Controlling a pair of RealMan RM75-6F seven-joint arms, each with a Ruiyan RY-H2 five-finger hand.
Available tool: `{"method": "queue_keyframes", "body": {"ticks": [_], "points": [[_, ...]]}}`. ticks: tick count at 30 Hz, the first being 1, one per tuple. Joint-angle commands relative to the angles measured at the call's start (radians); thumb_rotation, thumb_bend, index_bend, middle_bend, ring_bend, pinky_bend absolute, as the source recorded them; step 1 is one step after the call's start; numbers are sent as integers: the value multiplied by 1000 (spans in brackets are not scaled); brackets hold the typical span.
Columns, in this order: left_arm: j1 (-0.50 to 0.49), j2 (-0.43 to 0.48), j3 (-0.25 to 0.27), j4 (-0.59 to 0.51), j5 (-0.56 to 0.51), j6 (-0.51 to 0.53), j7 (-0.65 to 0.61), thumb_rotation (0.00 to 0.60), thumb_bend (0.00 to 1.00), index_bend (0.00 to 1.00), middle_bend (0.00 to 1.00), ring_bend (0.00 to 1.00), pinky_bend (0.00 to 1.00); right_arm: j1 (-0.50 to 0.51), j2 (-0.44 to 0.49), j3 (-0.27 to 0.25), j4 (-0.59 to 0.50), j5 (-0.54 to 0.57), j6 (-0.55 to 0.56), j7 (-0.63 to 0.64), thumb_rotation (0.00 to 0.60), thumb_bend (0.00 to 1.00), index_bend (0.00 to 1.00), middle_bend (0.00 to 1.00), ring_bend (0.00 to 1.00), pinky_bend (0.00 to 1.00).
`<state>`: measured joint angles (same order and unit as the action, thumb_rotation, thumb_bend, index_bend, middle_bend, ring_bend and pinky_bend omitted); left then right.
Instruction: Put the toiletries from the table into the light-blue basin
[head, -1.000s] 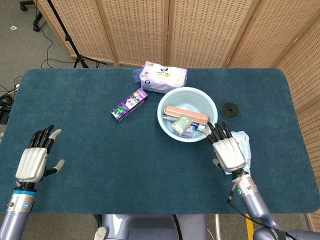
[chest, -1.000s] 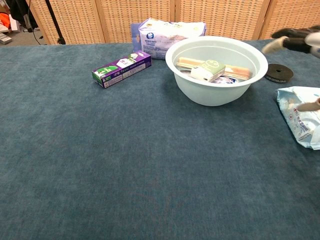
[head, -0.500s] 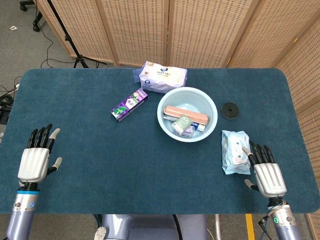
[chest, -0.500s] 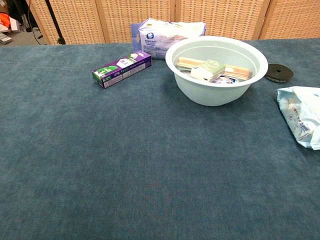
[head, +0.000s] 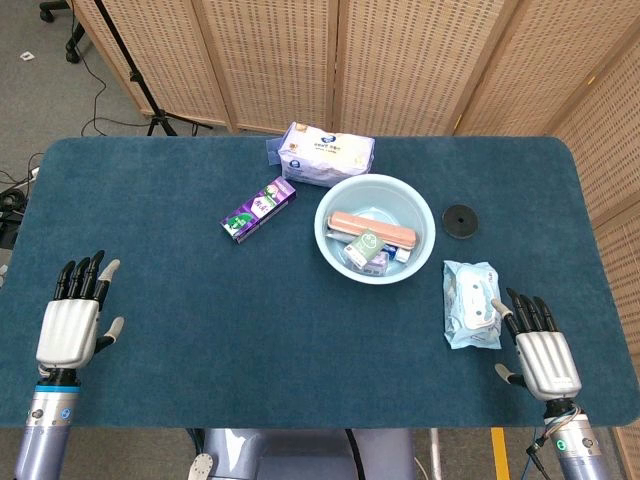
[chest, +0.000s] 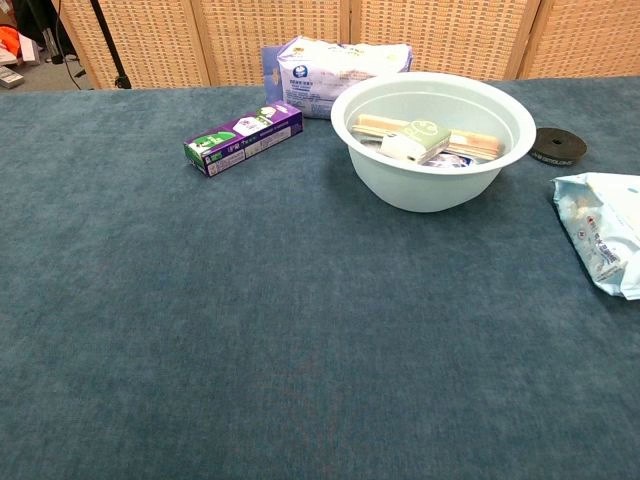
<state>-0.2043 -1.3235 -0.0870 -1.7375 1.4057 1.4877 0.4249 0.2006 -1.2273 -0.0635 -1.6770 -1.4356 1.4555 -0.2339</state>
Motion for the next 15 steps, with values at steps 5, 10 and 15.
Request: {"method": "queue_keyframes", "body": {"ticks": [5, 10, 15], "points": [[-5, 2, -3, -7, -1, -11, 3, 600, 278, 0, 0, 0, 0, -15, 4, 10, -7, -13, -3, -6, 600, 131, 118, 0, 0, 0], [-3, 6, -1, -7, 11, -8, -11, 600, 279, 0, 0, 0, 0, -23, 3, 18, -13, -28, -2, -10, 600, 131, 118, 0, 0, 0], [-2, 8, 4, -6, 14, -16, -18, 600, 279, 0, 0, 0, 0, -32, 8, 27, -16, -33, 1, -11, 600, 131, 118, 0, 0, 0]]}}
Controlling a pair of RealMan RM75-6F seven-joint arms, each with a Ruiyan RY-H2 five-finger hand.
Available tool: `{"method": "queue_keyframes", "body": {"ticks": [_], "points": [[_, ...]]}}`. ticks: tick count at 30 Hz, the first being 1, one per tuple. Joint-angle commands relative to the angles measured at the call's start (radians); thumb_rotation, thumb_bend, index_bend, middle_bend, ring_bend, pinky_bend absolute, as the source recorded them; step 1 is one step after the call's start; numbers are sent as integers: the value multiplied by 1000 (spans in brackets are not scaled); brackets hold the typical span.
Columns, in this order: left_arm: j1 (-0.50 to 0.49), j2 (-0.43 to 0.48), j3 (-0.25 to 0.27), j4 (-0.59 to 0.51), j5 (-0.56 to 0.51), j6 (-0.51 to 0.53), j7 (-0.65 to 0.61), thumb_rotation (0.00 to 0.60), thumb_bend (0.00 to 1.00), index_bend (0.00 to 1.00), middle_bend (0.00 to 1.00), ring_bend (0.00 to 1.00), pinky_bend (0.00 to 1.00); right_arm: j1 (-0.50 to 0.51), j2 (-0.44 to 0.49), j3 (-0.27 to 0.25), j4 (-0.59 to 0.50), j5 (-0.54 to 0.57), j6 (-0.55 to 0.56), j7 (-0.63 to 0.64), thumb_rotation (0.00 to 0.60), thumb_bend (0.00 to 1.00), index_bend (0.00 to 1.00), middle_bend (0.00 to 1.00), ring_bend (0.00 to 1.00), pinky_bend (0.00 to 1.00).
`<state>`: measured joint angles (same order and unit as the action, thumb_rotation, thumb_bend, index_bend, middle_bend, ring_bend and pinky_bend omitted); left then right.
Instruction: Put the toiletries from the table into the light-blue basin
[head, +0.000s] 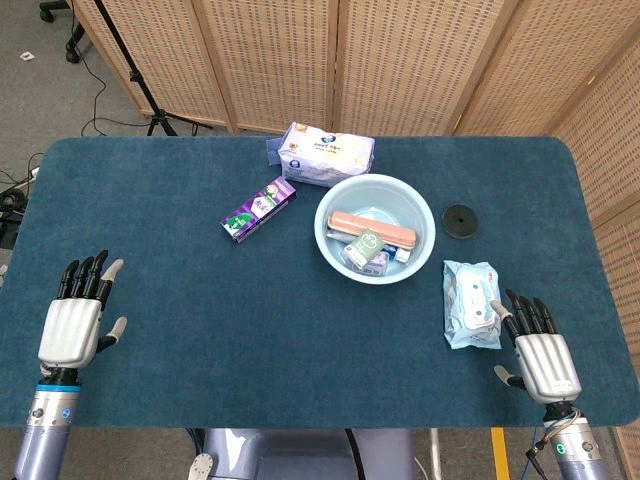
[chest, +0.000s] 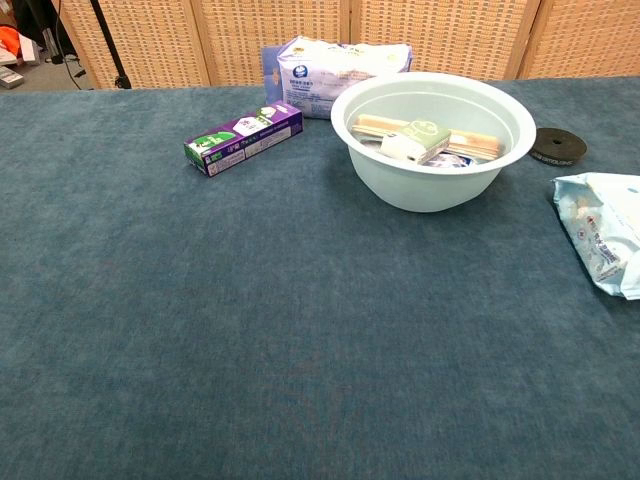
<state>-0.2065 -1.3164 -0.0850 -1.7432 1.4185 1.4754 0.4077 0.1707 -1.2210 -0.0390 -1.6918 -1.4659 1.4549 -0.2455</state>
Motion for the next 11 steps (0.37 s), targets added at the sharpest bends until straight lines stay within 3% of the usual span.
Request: {"method": "queue_keyframes", "body": {"ticks": [1, 11], "points": [[0, 0, 3, -1, 3, -5, -2, 600, 279, 0, 0, 0, 0, -5, 2, 5, -1, -5, 3, 2, 600, 131, 118, 0, 0, 0], [1, 3, -3, -16, 10, 3, 10, 600, 279, 0, 0, 0, 0, -11, 5, 17, 2, -8, -20, 17, 600, 131, 118, 0, 0, 0]]}}
